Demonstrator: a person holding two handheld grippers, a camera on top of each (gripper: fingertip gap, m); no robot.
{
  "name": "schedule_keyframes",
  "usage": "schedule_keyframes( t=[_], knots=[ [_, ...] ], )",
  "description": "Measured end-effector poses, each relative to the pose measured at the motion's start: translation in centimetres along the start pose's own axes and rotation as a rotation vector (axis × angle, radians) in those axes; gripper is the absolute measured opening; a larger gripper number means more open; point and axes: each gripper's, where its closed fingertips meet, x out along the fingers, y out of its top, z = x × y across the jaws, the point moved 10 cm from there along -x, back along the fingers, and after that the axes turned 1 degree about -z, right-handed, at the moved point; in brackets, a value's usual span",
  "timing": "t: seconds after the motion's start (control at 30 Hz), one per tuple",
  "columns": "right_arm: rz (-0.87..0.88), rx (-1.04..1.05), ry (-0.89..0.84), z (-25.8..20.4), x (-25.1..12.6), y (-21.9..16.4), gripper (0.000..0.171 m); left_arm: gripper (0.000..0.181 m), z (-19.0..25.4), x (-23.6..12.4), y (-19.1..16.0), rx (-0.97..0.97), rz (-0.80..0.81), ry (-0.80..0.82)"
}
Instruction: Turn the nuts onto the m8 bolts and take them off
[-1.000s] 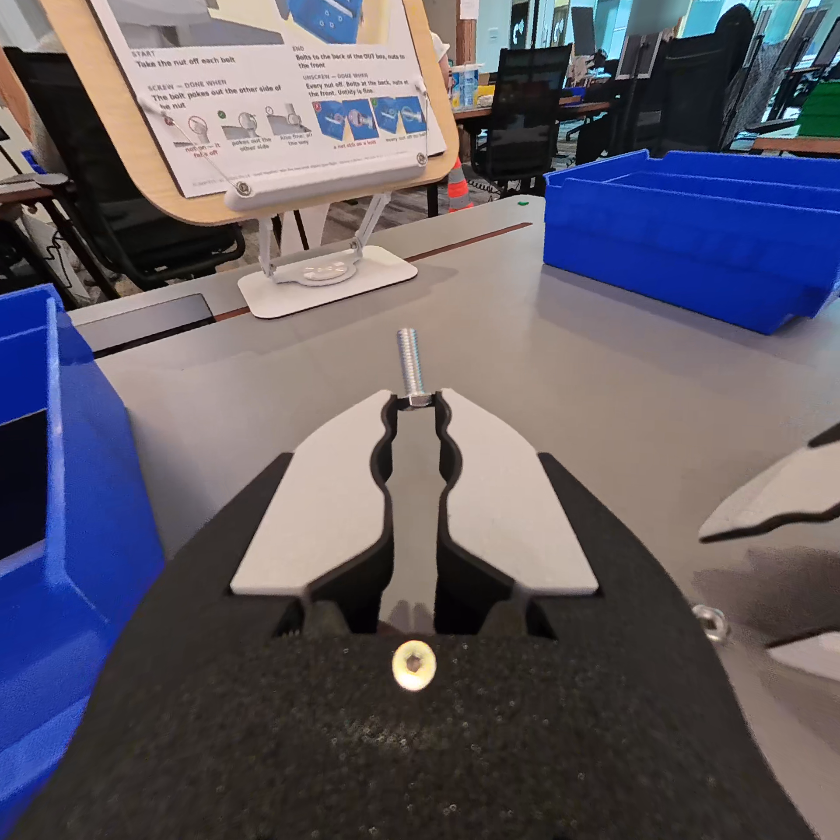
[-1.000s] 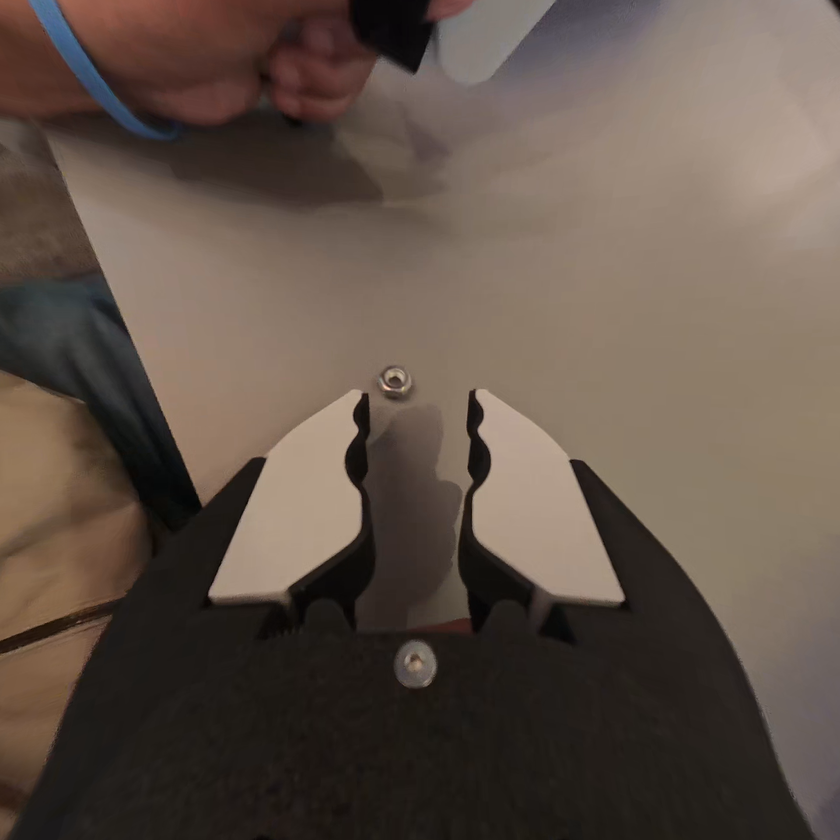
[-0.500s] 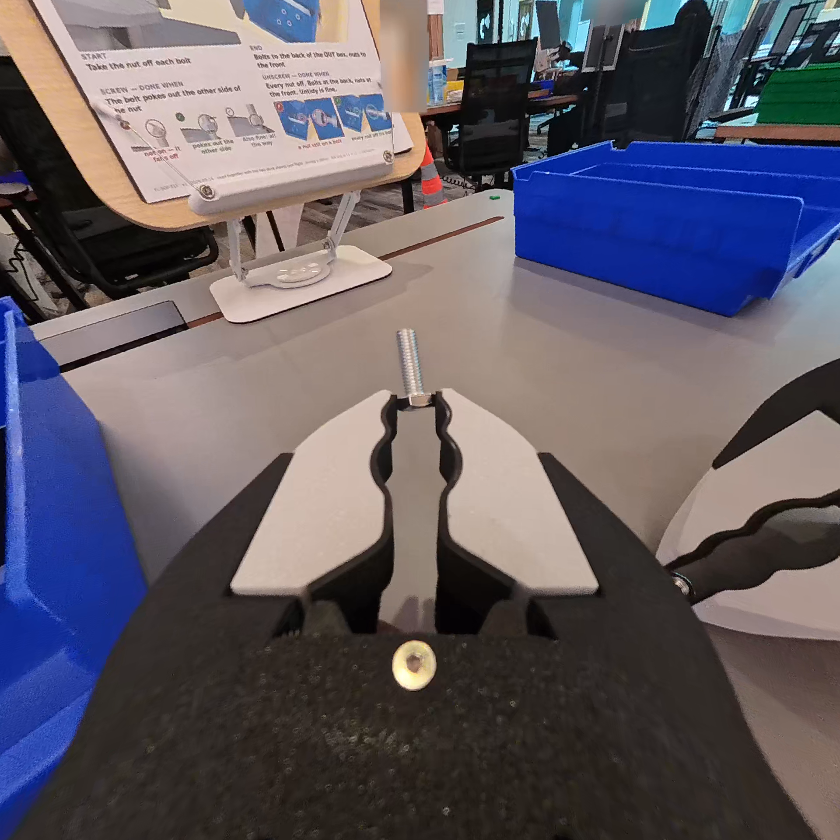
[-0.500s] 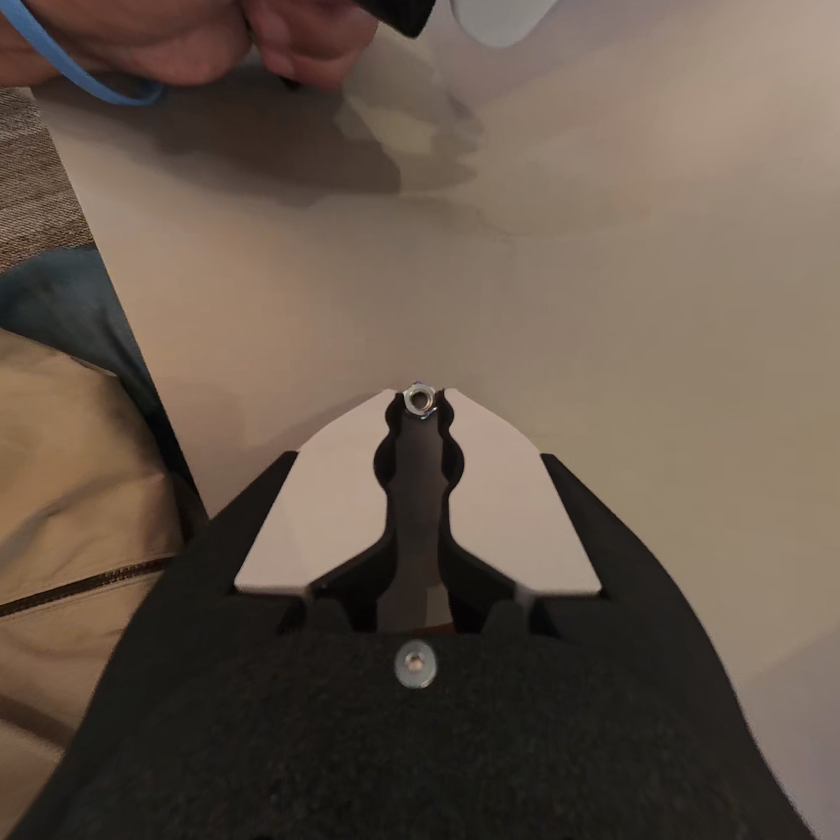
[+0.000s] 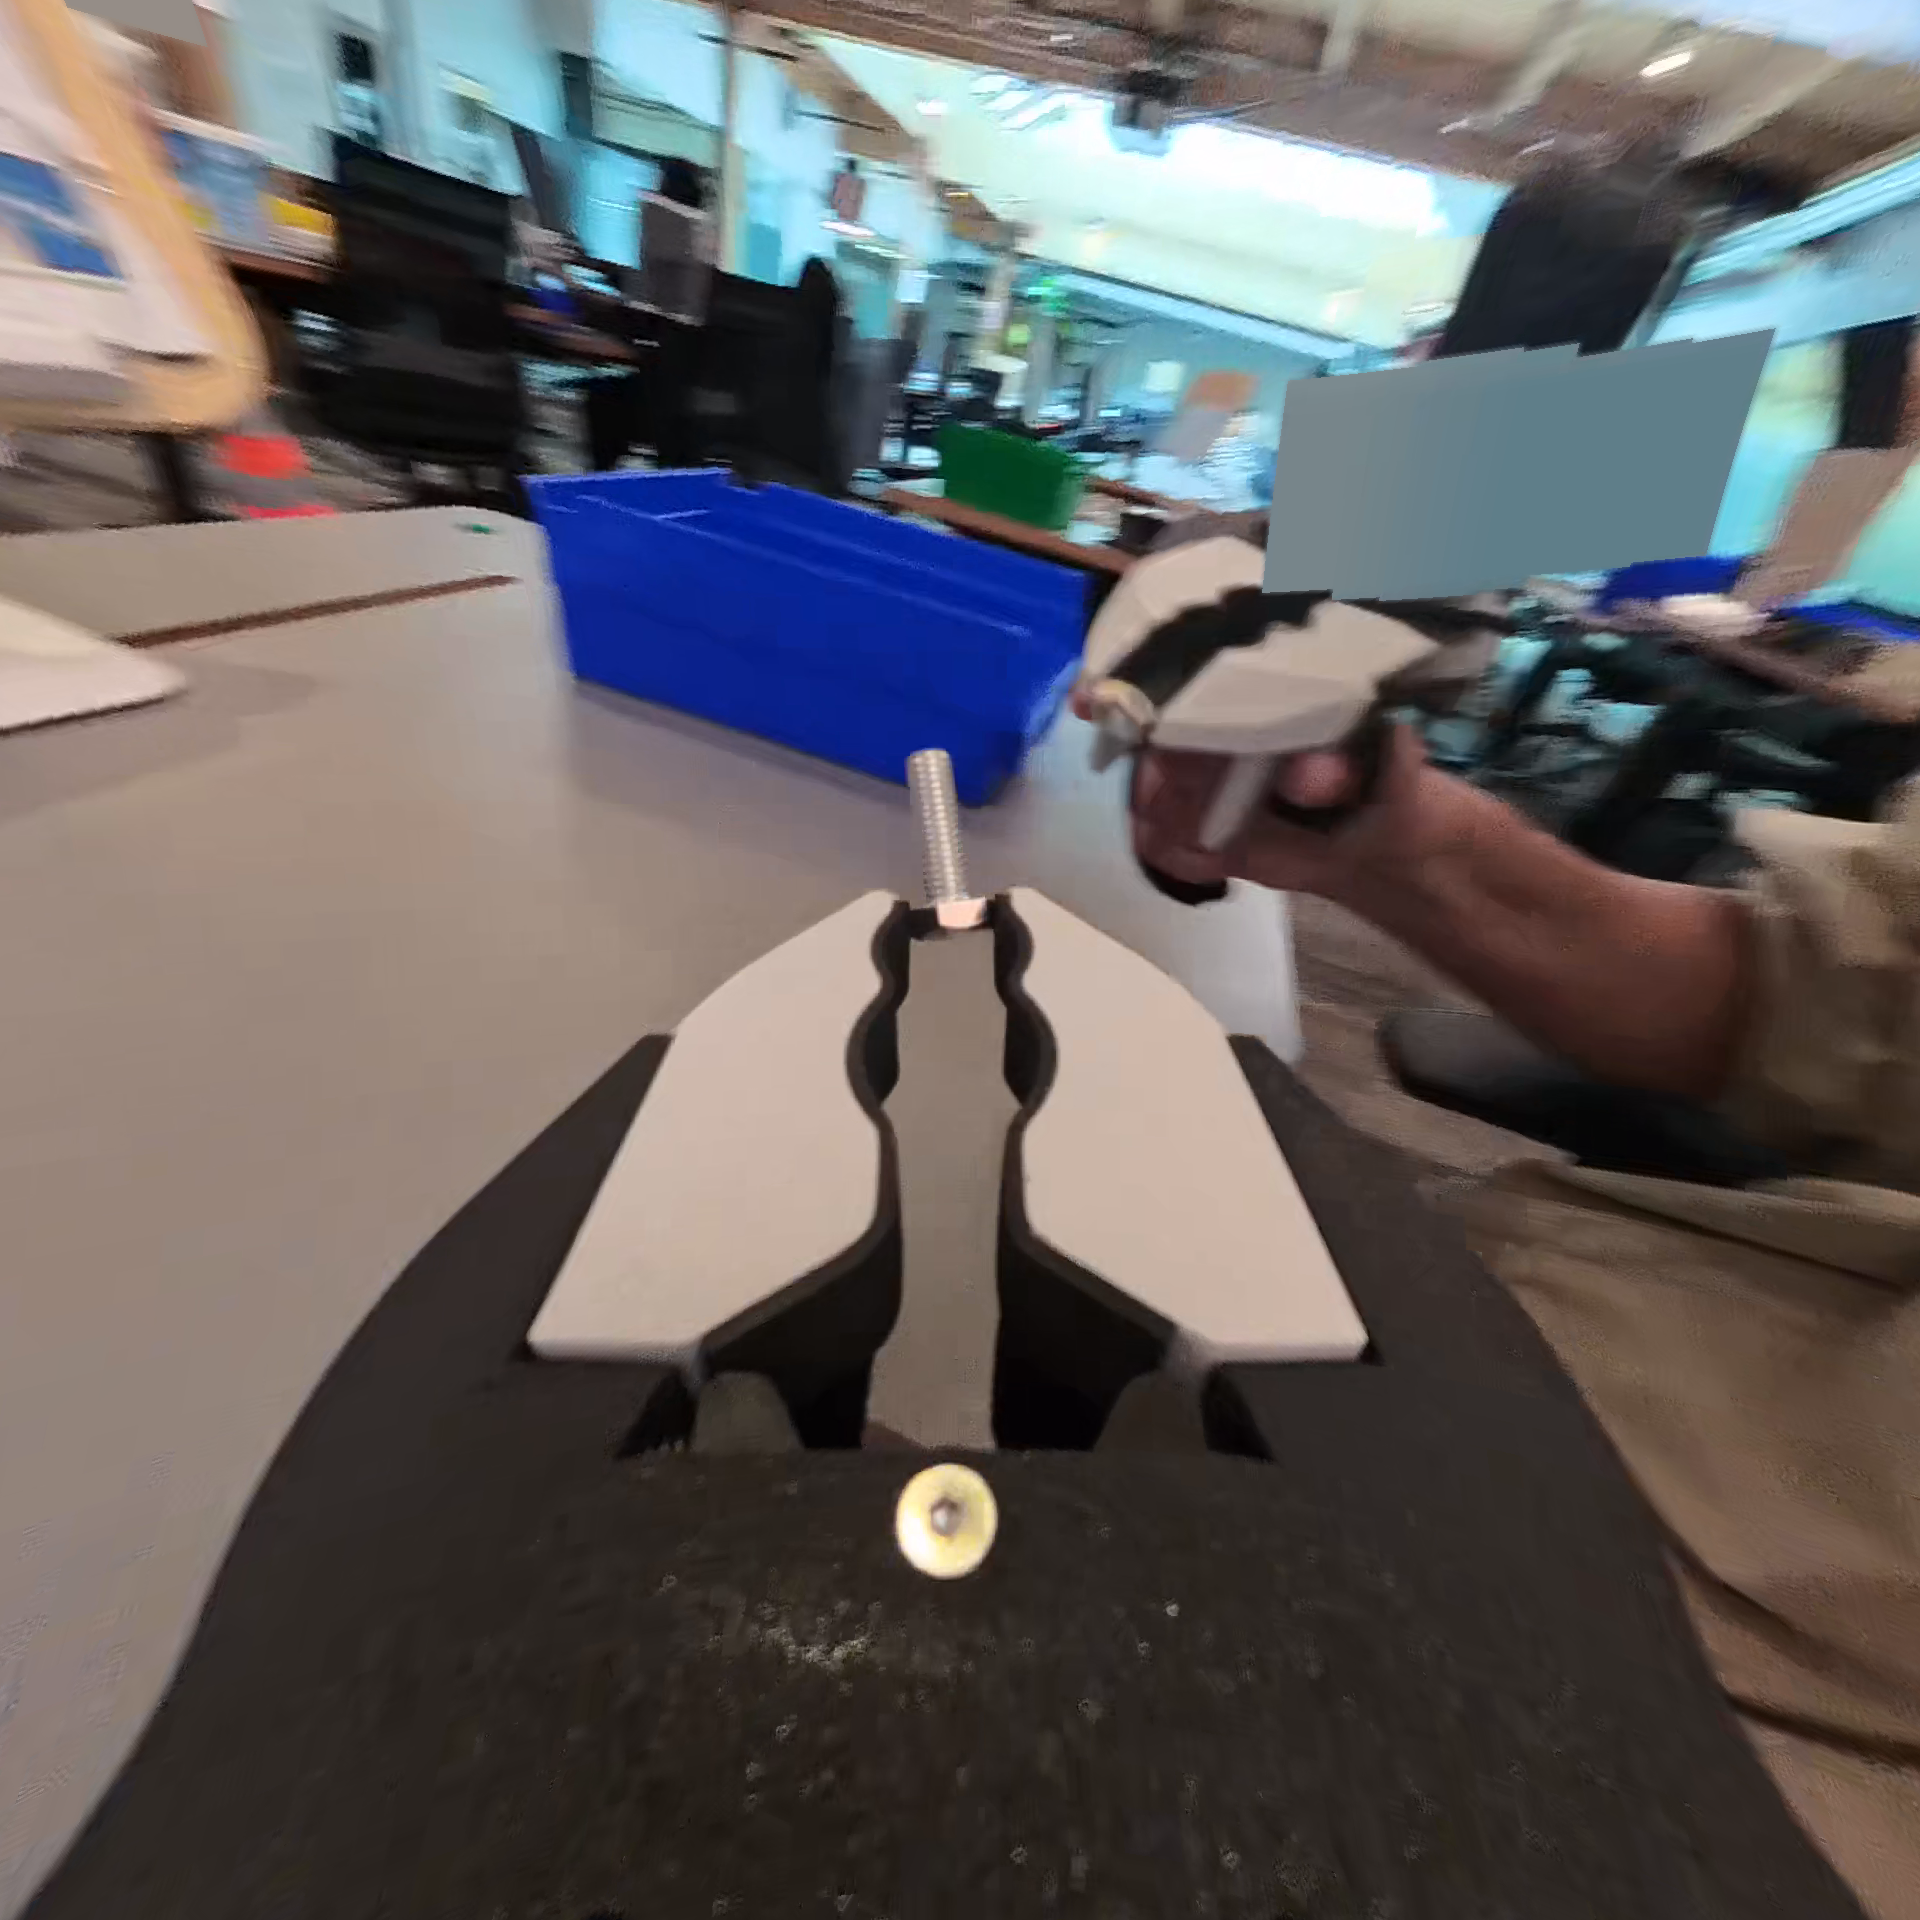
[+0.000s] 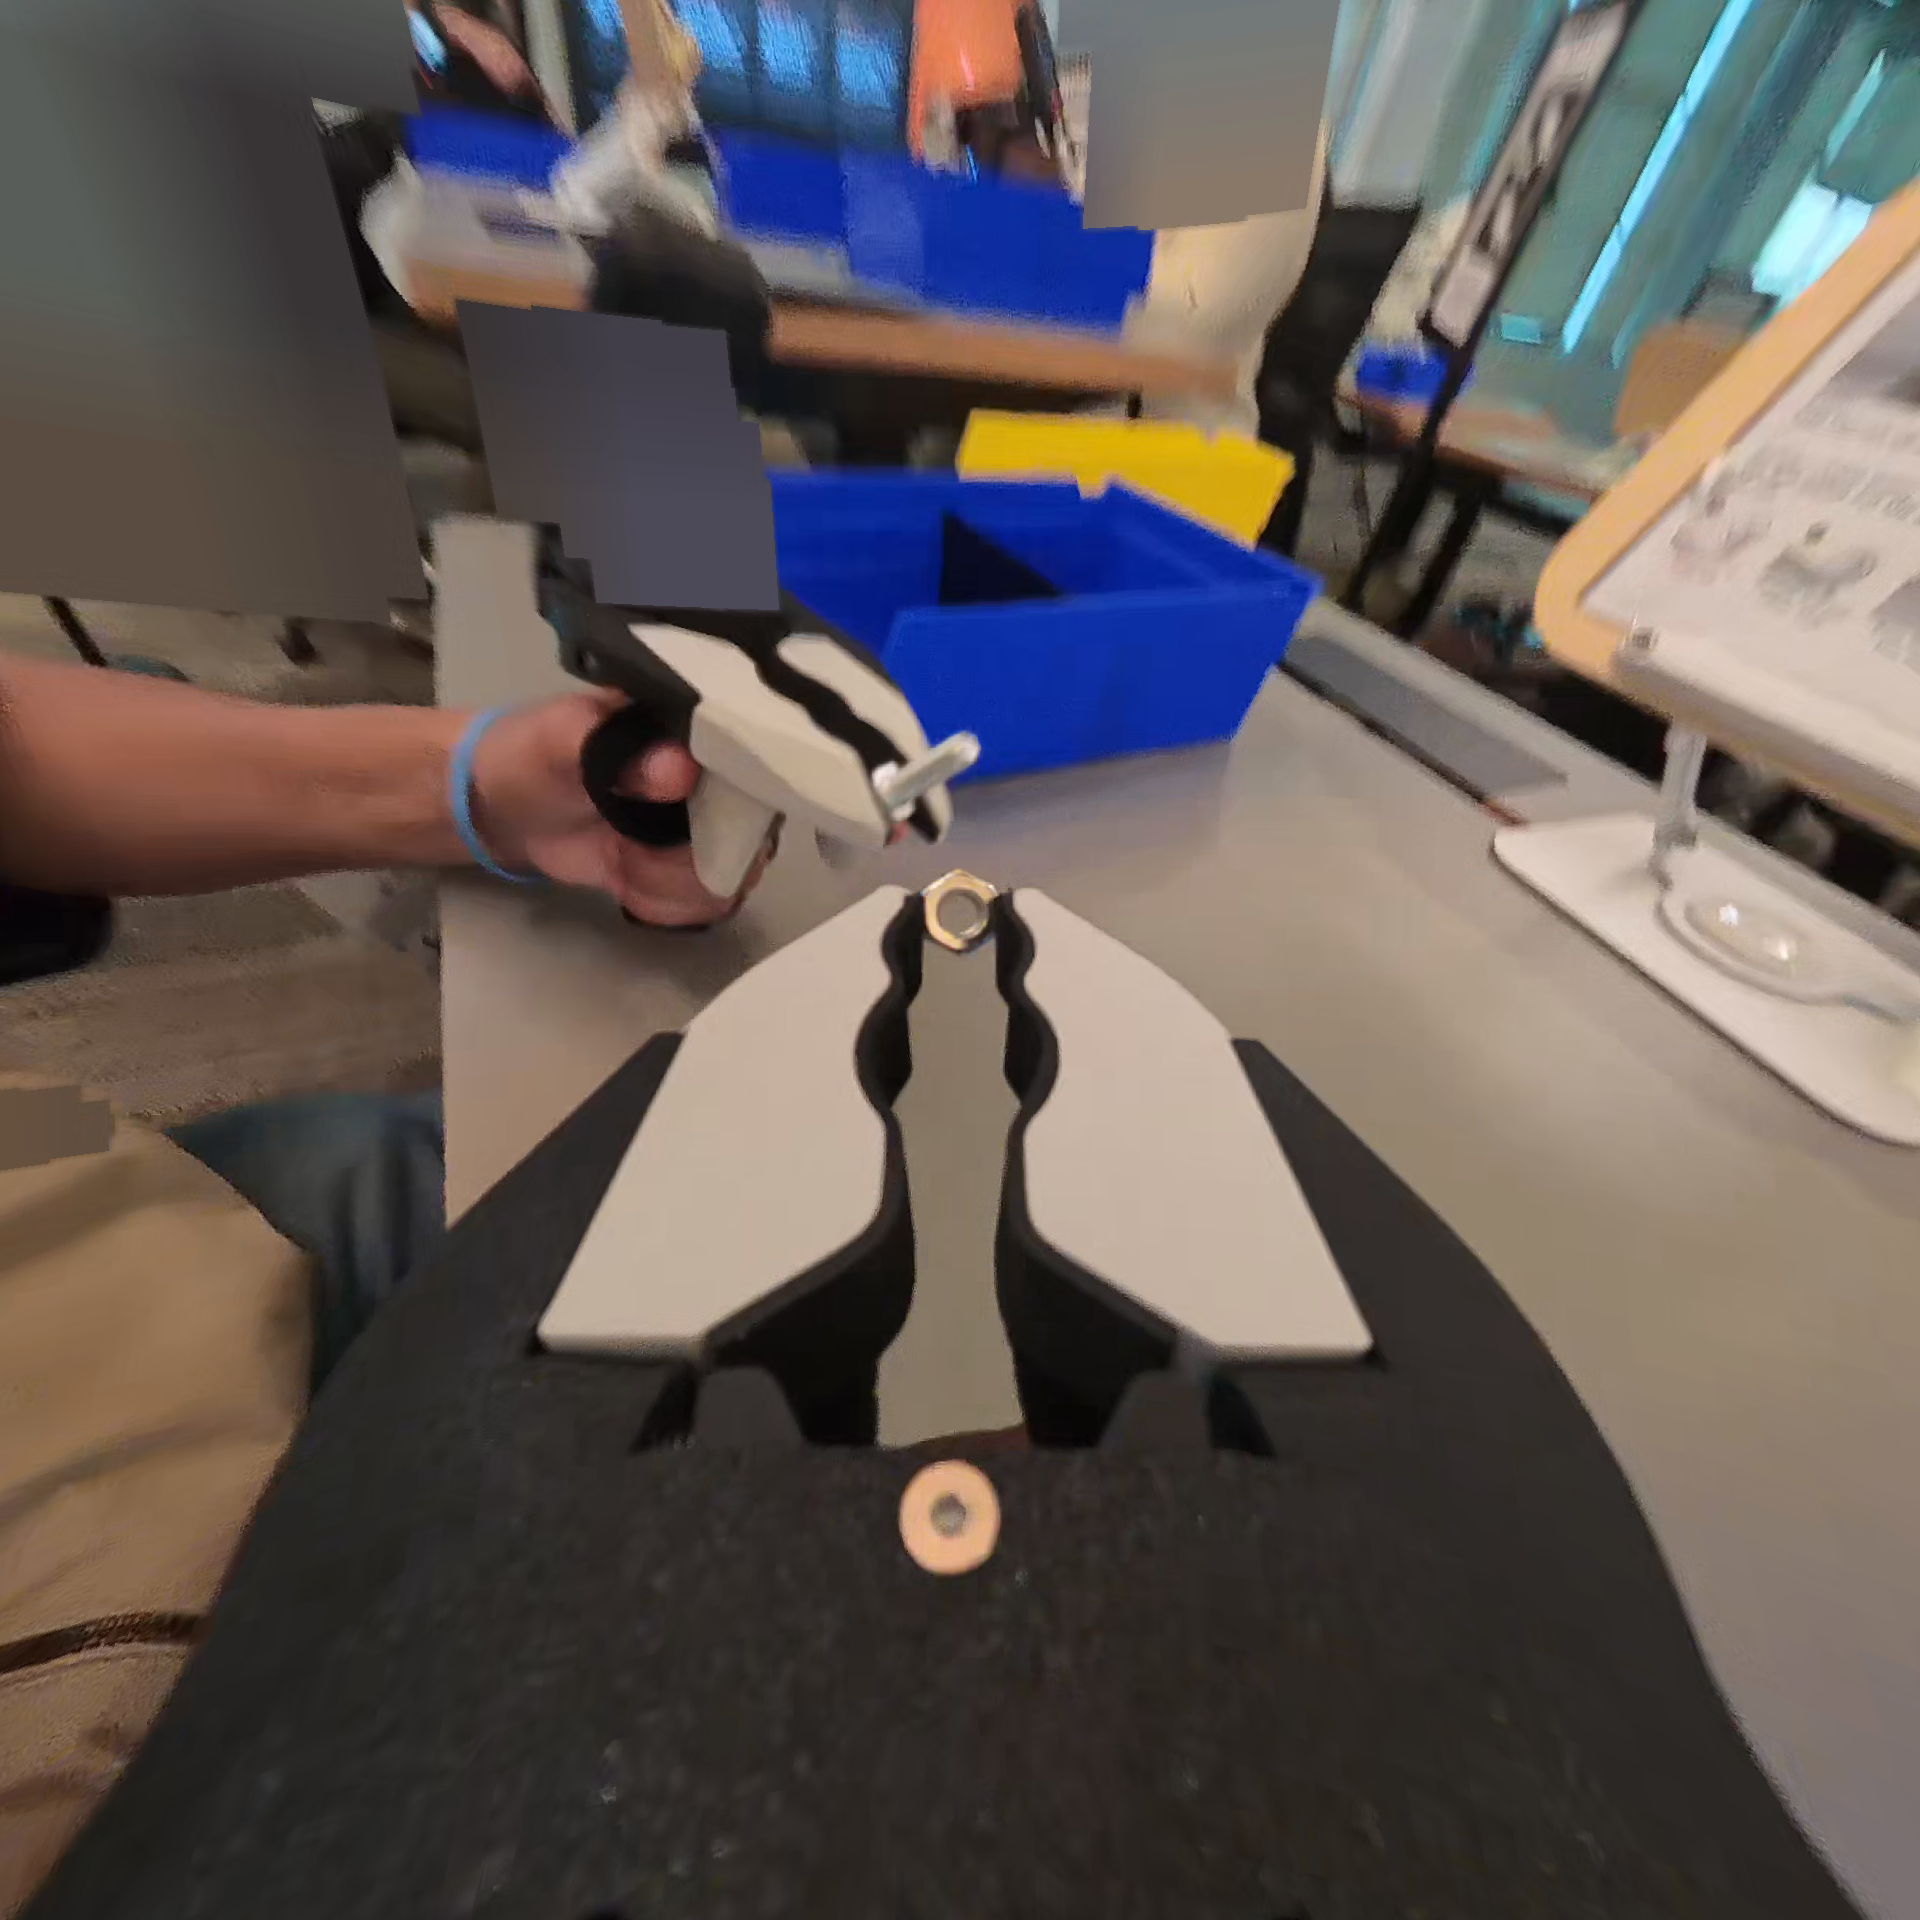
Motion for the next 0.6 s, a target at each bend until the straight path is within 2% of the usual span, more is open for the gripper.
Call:
schedule_keyframes(
  t=[0.1,0.2,0.4,0.6],
  knots=[
    [0.08,0.054,0.081,1.1,-1.5,0.2,0.013,0.015,0.6,0.0,0.4,-0.011,-0.005,-0.153],
    [0.128,0.05,0.217,1.1,-1.5,0.9,0.013,0.015,0.9,0.3,0.8,0.005,-0.081,-0.26],
    [0.067,-0.05,0.369,1.2,0.7,2.5,0.013,0.015,0.7,1.6,2.1,-0.017,-0.16,-0.433],
    [0.025,-0.098,0.396,1.6,1.3,3.1,0.013,0.015,-0.1,2.3,2.5,-0.061,-0.16,-0.541]
  ],
)
